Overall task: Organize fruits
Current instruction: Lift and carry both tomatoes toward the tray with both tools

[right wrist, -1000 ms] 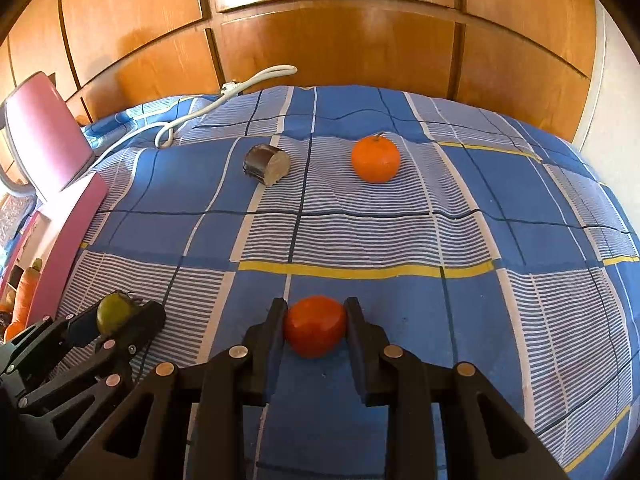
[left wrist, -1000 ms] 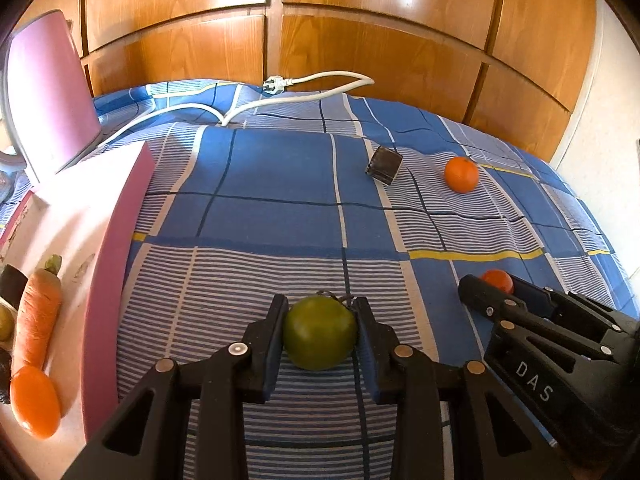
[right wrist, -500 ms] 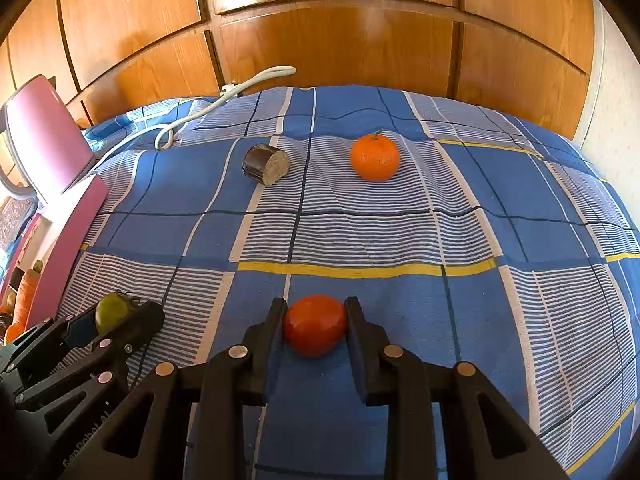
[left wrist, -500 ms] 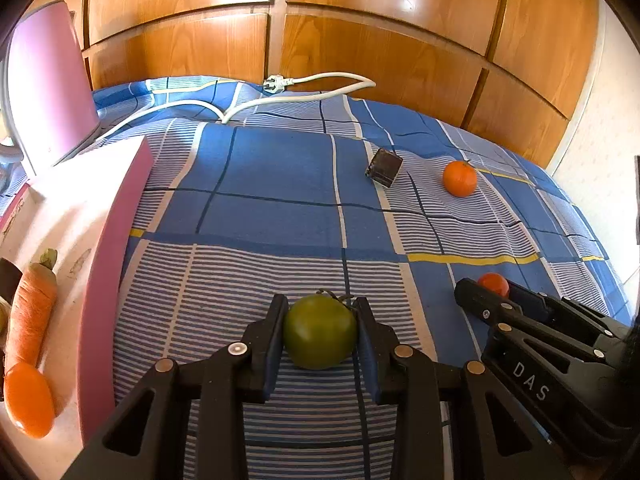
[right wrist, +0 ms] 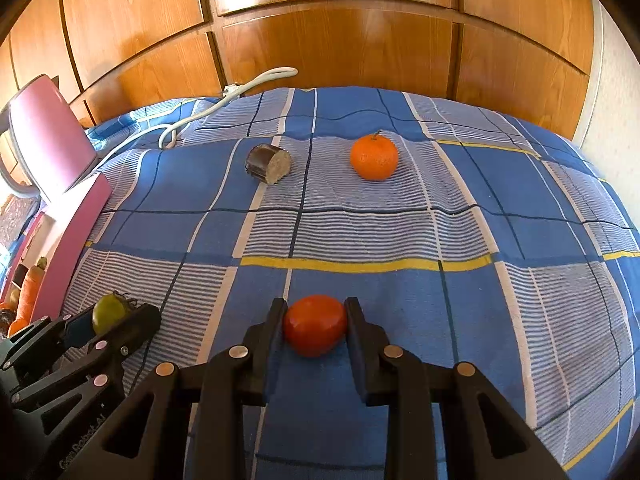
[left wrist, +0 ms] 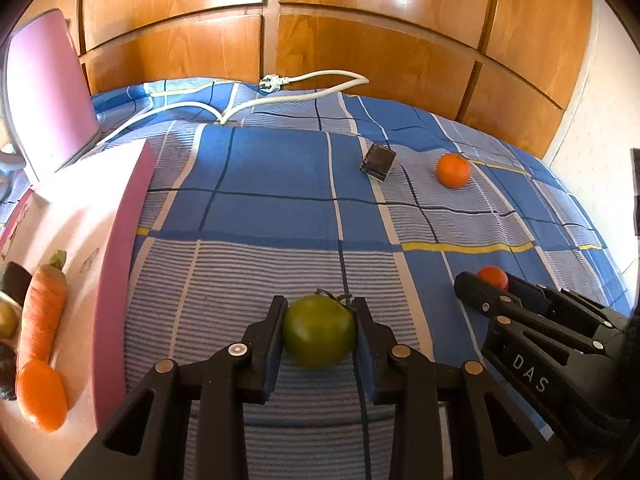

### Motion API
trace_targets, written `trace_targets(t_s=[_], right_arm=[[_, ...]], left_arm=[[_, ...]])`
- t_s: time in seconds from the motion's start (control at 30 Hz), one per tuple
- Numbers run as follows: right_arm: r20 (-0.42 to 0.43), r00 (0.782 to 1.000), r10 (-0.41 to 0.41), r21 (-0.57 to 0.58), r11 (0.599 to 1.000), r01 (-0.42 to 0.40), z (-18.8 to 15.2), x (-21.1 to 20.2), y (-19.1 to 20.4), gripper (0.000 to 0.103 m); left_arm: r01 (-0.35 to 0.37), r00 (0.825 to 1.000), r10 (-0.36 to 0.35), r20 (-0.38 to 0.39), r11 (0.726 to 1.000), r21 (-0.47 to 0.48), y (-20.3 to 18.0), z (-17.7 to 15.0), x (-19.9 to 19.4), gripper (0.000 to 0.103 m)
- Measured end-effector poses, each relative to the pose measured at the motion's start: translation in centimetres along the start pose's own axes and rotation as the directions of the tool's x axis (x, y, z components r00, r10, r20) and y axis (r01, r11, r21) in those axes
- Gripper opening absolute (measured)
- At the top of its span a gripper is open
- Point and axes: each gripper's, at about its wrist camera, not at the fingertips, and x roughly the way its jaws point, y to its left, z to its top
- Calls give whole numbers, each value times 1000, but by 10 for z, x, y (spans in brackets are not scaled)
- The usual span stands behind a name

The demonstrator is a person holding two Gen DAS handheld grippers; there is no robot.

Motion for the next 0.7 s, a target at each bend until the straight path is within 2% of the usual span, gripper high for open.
trace_targets(t_s=[0.2, 0.5, 0.7], right_arm=[[-2, 1000, 12, 7, 1000, -12, -10, -12, 1, 29], [9, 999, 35, -3, 999, -35, -22, -27, 9, 29], [29, 997, 70, -19, 997, -69, -22, -38, 24, 29]], left_arm=[[21, 1000, -21, -8, 1000, -8, 0, -5, -15, 32], [41, 998, -41, 49, 999, 6, 2, -5, -50, 32], [33, 995, -32, 95, 999, -14, 16, -1, -74, 32]])
